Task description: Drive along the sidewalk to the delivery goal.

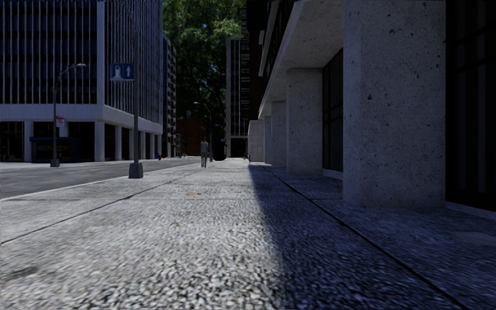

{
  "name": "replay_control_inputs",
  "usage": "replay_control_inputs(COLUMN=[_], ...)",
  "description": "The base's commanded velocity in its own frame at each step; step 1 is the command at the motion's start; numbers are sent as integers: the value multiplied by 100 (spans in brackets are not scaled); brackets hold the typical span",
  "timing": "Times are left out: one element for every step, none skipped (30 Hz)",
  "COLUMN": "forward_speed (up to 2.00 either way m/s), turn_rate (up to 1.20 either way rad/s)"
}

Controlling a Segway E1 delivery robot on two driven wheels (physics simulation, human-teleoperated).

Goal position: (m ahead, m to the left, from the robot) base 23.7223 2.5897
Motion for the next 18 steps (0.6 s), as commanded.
replay_control_inputs(forward_speed=[200,200,200,200,200,200,200,200,200,200,200,200,200,200,200,200,200,200], turn_rate=[0,0,0,0,0,0,0,0,0,0,0,0,0,0,0,0,0,0])
